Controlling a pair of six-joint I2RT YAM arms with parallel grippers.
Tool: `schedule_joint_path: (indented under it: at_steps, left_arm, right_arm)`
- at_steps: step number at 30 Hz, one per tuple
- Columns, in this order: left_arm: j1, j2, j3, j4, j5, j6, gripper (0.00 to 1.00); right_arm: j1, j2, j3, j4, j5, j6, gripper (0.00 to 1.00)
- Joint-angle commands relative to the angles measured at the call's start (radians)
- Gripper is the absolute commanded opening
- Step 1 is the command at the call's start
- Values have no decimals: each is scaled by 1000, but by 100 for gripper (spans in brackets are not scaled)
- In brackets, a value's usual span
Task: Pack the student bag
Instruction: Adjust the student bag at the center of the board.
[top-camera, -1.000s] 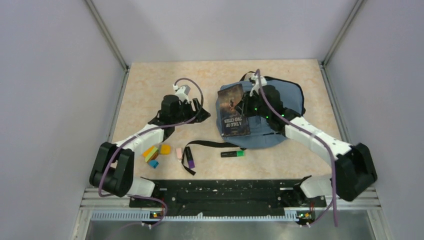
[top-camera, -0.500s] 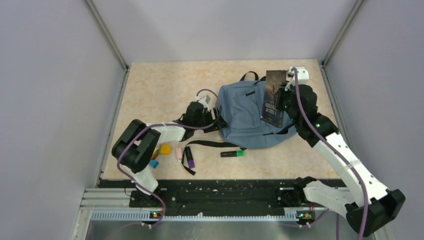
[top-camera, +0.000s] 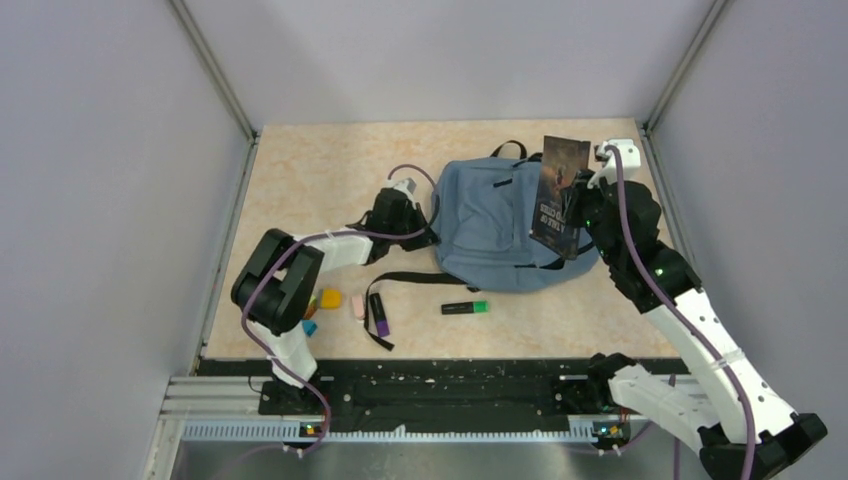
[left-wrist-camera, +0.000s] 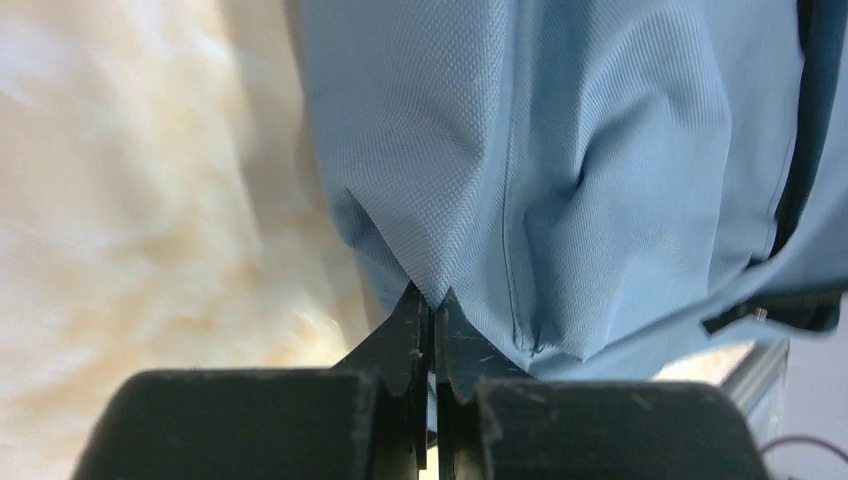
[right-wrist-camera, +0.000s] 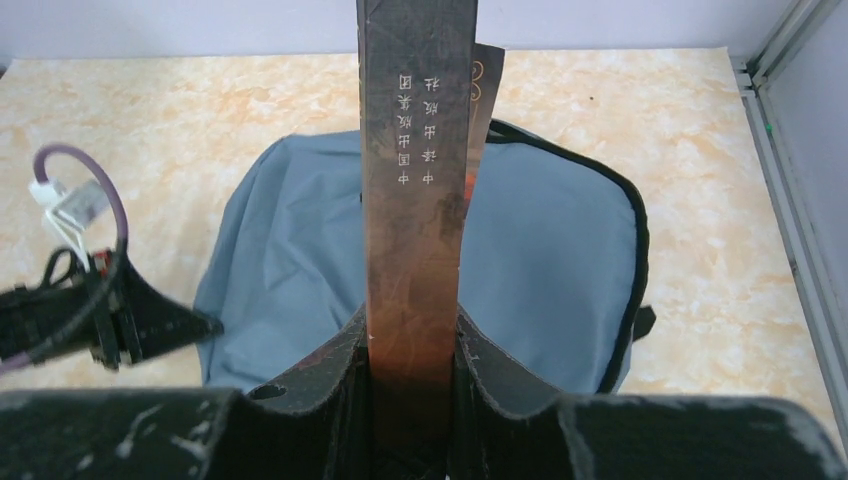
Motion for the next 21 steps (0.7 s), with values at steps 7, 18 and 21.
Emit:
schedule_joint_path:
  at_steps: [7, 18, 21]
  left_arm:
    - [330, 107, 334, -102, 16, 210, 0]
    - [376, 93, 536, -271, -64, 462, 61]
    - [300, -9, 468, -237, -111, 534, 63]
  right_arm:
    - [4, -79, -16, 157, -99, 40, 0]
    - [4, -138, -62, 175, -34, 58, 0]
    - [4, -129, -73, 168, 24, 62, 0]
